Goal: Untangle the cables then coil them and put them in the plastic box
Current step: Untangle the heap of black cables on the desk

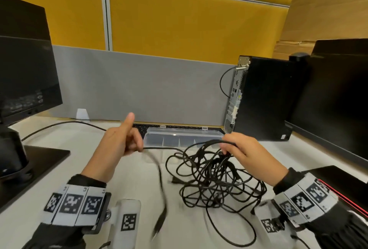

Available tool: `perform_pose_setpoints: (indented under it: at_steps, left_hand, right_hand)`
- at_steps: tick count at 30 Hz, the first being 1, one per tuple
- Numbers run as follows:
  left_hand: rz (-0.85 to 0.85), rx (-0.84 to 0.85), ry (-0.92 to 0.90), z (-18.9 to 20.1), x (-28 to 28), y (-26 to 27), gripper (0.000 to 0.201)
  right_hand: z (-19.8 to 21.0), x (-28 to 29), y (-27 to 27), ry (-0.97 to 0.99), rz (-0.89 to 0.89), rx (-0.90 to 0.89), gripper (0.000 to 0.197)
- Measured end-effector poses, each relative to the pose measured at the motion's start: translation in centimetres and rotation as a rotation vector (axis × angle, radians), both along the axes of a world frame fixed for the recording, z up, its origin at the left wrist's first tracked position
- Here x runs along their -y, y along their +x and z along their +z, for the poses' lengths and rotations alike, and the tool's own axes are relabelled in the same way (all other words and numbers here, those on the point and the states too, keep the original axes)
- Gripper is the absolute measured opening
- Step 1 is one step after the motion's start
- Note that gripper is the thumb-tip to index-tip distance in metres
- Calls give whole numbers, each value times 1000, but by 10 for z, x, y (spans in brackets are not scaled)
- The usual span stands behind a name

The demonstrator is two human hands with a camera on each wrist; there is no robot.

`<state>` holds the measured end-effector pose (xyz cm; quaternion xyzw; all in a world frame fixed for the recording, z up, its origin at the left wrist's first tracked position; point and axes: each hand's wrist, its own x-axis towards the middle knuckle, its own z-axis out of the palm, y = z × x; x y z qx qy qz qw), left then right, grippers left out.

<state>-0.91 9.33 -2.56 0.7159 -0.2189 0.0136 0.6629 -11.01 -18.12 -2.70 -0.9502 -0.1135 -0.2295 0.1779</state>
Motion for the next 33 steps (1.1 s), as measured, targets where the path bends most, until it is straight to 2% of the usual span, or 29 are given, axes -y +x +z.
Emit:
perform_pose_setpoints:
  at_steps: [4,7,9,10,12,15,17,19,21,23,25,26,27,28,29,30,32,33]
  left_hand:
    - [-181,36,134,-5,14,-11,23]
    - [-90,193,439,-16,30,-14,40]
    - [-1,330,618,-19,38,-21,29]
    - [20,358,666,-17,42,-25,24]
    - [-35,286,685,-16,47,-30,25]
    - [-313,-113,417,-17,49,-33,28]
    - [-473,-384,212,-16,45,-32,40]
    - [-564,-534,-10,-16,40,-29,44]
    - [-592,-536,-205,-15,38,-28,43]
    - [-544,-457,-315,-14,40,-28,45]
    - [-418,-377,-349,-14,44,-30,47]
    - [-343,-322,-354,-15,46,-30,35]
    - [-275,-259,-343,-16,47,-31,21]
    - [-231,-200,-328,-17,49,-31,13]
    - [-203,-147,-316,-20,50,-30,15]
    - [-199,-102,-311,-22,50,-30,18]
    - [-215,-22,-323,-23,49,-30,21]
    - [-236,10,-332,-23,48,-31,19]
  right_hand:
    - [4,7,-5,-48,-41,264,20]
    - [4,4,-5,-180,-42,387,26]
    - [3,1,-5,-185,-44,418,32]
    - [3,0,-6,-167,-43,429,32]
    - [3,-4,-6,-147,-47,466,29]
    - [4,-12,-4,-139,-56,515,37]
    - [5,-18,-4,-159,-53,549,45]
    - [6,-24,-5,-196,-17,588,47]
    - [6,-30,-9,-274,61,602,44]
    - [5,-35,-12,-410,155,544,36]
    - [0,-35,-15,-552,209,385,27]
    - [-2,-33,-16,-562,229,285,30]
    - [-1,-29,-18,-490,260,180,37]
    - [3,-26,-21,-307,293,93,41]
    - [9,-22,-23,-65,300,82,39]
    - [14,-16,-24,182,268,149,34]
    - [23,-5,-17,530,69,250,30]
    - [24,-1,-11,624,-26,180,32]
